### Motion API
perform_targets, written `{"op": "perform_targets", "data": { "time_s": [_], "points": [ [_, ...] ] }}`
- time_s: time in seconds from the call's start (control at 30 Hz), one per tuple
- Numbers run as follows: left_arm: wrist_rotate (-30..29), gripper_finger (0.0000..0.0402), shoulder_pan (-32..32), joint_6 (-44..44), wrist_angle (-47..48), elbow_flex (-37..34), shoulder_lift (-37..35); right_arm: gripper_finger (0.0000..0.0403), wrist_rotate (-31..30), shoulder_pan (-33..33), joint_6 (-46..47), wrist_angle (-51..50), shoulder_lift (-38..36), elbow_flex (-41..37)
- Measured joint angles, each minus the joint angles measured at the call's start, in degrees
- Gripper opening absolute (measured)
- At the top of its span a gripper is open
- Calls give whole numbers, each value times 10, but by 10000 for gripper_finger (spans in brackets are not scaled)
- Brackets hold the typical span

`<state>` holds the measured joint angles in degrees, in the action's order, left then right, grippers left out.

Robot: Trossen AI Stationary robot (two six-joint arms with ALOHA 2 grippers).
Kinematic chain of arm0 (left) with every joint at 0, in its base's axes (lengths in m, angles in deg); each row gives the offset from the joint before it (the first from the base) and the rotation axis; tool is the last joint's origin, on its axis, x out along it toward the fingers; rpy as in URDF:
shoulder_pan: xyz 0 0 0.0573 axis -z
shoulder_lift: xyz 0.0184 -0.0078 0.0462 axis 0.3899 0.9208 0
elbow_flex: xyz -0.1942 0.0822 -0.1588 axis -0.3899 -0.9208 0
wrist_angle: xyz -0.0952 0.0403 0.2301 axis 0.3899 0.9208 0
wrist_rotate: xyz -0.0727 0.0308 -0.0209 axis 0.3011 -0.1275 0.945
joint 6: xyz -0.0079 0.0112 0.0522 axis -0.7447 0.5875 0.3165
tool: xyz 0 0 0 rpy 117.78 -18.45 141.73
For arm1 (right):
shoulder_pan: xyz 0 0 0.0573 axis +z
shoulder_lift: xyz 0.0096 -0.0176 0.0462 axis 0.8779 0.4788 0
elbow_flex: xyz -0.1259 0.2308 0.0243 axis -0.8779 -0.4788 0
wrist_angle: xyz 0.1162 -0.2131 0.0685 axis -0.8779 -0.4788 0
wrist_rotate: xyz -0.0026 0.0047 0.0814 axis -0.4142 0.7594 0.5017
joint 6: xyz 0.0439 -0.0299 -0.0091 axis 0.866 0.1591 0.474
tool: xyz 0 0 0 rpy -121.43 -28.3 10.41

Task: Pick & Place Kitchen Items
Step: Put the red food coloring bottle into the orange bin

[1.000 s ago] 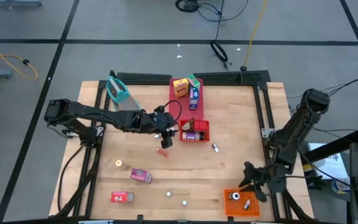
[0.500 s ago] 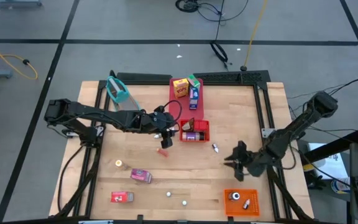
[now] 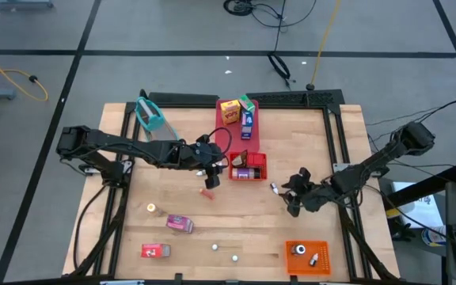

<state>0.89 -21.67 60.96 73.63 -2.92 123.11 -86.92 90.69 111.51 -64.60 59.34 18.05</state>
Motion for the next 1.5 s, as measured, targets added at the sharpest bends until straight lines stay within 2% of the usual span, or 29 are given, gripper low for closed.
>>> {"op": "perform_targets", "data": {
  "time_s": [0.17,0.37,0.97,1.17,1.33,1.5],
  "points": [
    [0,161,0,0,-1,0,0,173,0,-29,0,3,32,0],
    [0,161,0,0,0,0,0,174,2,-50,-15,67,83,0],
    [0,161,0,0,0,0,0,174,-3,-61,-17,157,205,0],
    [0,161,0,0,0,0,0,173,-7,-61,-10,160,215,1],
    [0,161,0,0,0,0,0,151,-3,-61,-12,154,212,1],
    [0,161,0,0,0,0,0,103,-3,-61,-11,147,212,1]
  ]
}}
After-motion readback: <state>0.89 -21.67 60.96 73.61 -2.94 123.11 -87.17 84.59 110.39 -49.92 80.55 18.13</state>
